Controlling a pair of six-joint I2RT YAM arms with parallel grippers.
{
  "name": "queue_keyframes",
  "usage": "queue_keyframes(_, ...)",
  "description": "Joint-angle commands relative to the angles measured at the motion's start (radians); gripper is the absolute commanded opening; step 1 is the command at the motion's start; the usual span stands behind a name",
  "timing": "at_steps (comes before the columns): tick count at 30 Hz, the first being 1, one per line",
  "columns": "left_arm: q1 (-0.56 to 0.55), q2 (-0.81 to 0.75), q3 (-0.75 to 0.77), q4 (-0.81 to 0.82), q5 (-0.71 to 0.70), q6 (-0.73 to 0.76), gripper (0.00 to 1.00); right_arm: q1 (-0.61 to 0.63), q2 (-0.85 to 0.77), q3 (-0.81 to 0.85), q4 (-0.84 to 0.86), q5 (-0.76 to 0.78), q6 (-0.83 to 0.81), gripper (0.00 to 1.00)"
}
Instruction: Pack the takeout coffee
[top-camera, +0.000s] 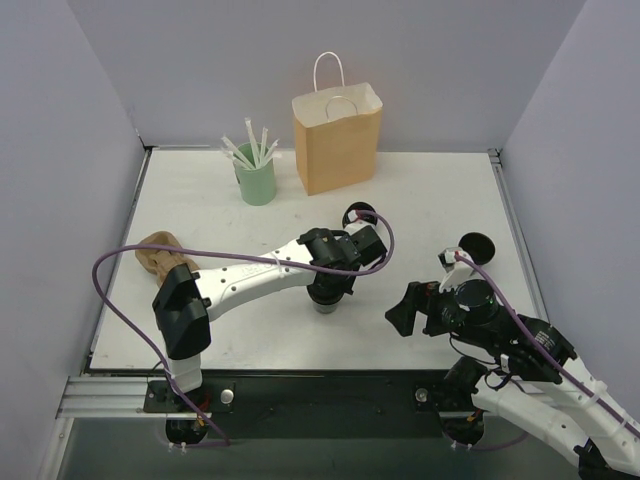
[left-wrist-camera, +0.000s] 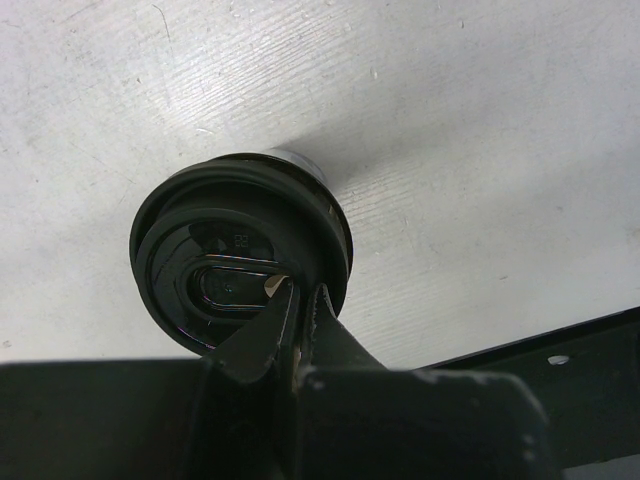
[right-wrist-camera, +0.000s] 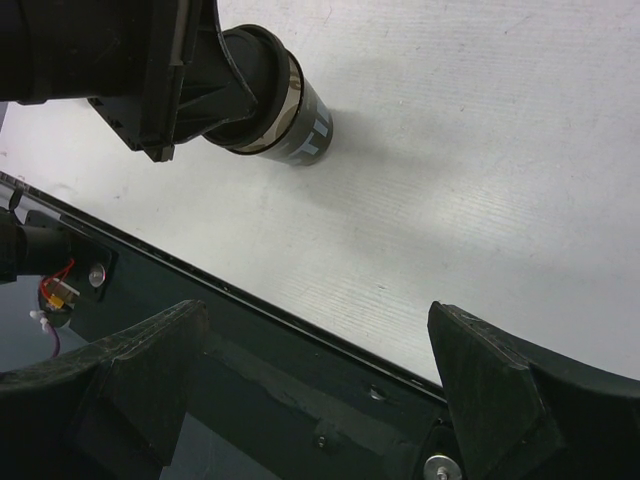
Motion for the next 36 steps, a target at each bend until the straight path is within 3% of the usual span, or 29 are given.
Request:
queue_keyframes(1, -0.008, 0.008, 0.02, -0.012, 0.002, 0.001, 0.01, 0.006, 0.013, 0.044, -0.011, 0.027, -0.019, 0.98)
queue_keyframes(12, -0.008, 0.016, -0.016, 0.007, 0.021, -0.006, 0.08, 0.006, 0.021, 0.053, -0.017, 0.027, -0.024, 0.98)
queue_keyframes(21, -0.01, 0.008, -0.009, 0.04, 0.039, 0.018, 0.24, 0.004, 0.021, 0.056, -0.018, 0.03, -0.025, 0.98)
queue_keyframes(36, -0.007, -0.005, -0.032, 0.092, 0.044, 0.035, 0.22, 0.006, 0.004, 0.044, -0.018, 0.029, -0.019, 0.98)
